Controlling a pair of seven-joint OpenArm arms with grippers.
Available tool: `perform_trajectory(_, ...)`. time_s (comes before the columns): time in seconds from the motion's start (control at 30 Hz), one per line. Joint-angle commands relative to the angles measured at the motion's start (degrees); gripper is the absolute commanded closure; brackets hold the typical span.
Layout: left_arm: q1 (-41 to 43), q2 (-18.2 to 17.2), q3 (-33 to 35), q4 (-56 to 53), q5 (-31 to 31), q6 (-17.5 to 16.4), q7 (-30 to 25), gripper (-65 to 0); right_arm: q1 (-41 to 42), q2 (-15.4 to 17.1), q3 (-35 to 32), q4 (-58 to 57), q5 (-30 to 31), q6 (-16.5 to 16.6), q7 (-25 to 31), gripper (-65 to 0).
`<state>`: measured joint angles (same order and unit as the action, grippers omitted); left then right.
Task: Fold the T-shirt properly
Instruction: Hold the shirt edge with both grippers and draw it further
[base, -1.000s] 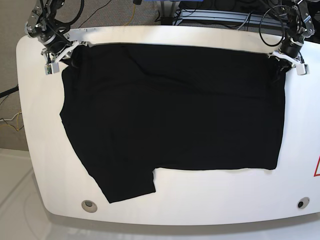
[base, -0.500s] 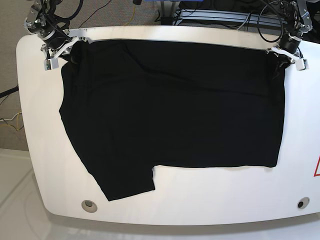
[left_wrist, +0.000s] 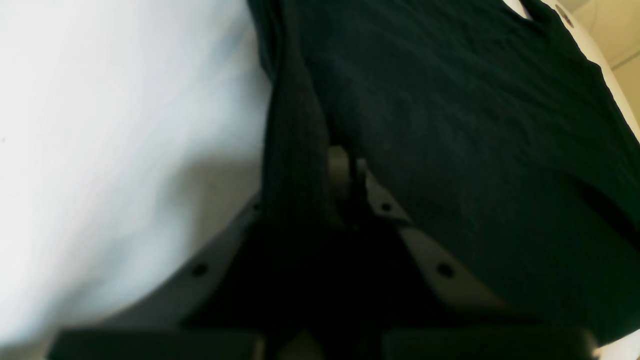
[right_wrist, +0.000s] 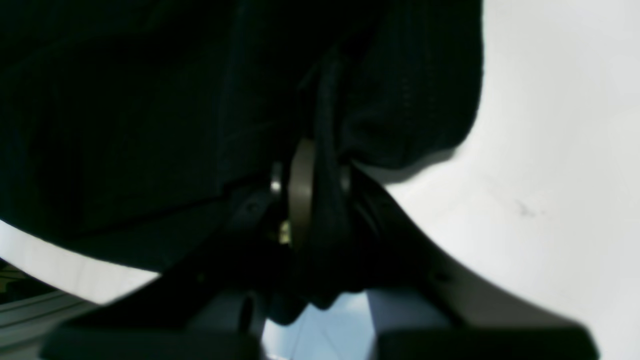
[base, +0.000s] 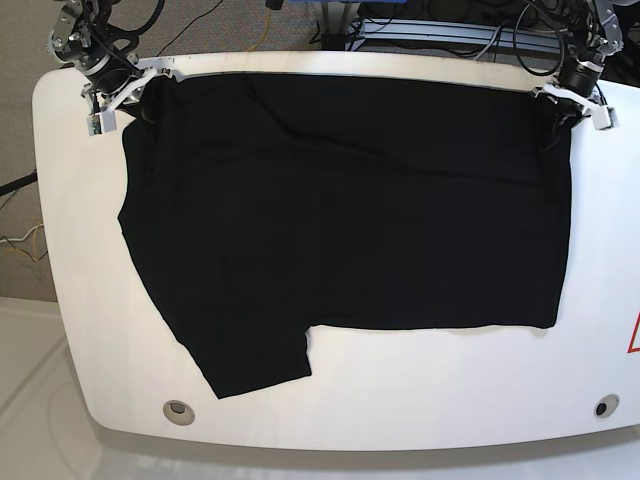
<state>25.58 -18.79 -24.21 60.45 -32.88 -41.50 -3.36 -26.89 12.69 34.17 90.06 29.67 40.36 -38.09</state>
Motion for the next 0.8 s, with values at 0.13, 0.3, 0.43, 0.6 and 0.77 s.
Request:
perform_trajectory(0.13,2.86,0.81,1.48,-2.38,14.47,7.17,27.57,-6.4,-0.75,0.1,0.07,0.0,-3.08,-0.58,-3.72,-3.8)
perform_trajectory(0.3,2.86,0.81,1.31,-2.38,14.47,7.17,27.57,-26.7,-0.67,0.1,-0.02,0.0,-3.08,-0.58,-3.72,-4.9)
perform_trajectory(0.43,2.86,0.81,1.22,-2.38,14.47,7.17,27.57,-40.1,-0.75,0.1,-0.02,0.0,-3.08,-0.58,-3.72,-12.2)
perform_trajectory(0.6,2.77,0.81,1.22,-2.38,14.47,7.17,27.57,-41.5,-0.93,0.02,-0.02,0.0,-3.08,-0.58,-3.72,-22.7)
perform_trajectory(0.77,2.77,0.81,1.13,-2.2,14.38,7.17,27.57,-41.6,-0.93,0.02,-0.02,0.0,-3.08,-0.58,-3.72,-23.3)
